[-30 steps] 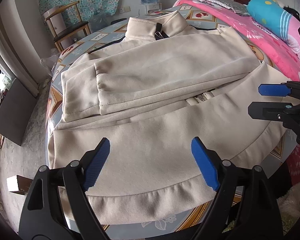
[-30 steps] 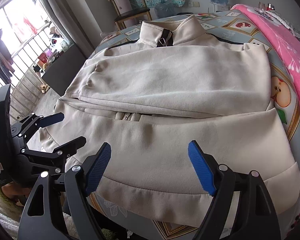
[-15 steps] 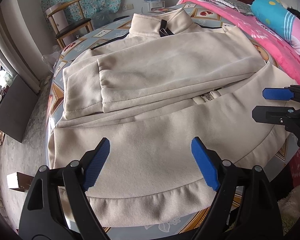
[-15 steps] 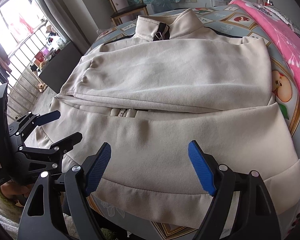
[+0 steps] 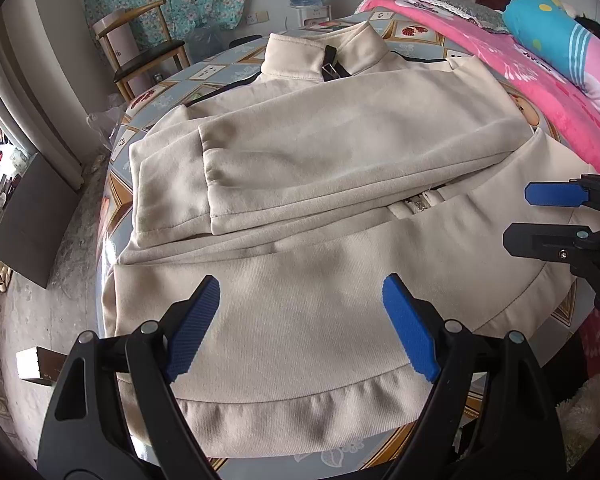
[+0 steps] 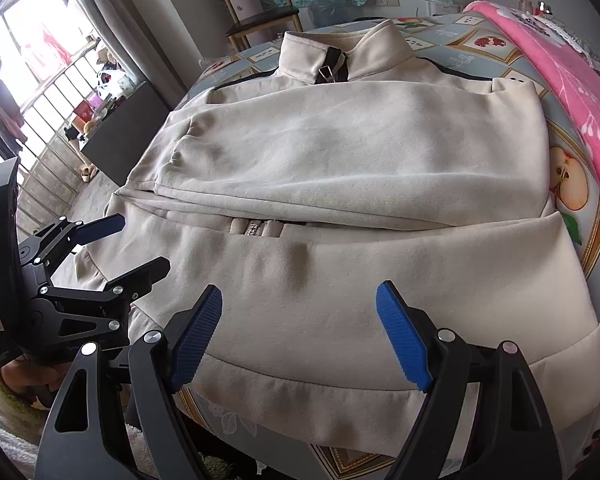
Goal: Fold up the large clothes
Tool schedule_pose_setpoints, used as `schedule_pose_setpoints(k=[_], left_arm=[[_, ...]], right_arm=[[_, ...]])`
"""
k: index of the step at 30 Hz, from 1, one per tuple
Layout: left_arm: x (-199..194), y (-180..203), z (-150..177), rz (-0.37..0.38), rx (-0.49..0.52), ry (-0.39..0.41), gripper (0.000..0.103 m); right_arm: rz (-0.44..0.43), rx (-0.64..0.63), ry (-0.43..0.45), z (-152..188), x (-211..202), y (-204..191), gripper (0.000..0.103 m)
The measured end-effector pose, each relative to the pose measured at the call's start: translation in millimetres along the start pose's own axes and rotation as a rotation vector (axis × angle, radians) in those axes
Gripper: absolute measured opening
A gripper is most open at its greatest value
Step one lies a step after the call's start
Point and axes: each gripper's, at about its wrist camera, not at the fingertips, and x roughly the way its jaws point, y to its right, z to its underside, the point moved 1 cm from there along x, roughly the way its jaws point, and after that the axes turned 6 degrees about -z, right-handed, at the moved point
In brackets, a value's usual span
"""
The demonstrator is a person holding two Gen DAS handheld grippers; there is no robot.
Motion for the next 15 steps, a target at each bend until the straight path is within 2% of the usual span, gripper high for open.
schedule_pose_setpoints(k=[15], left_arm=[[-0.8, -0.5, -2.4, -0.002, -0.001, 0.001, 0.08]], right_arm=[[-0.006, -0.005, 0.001, -0.9, -0.7, -3.5, 0.078]])
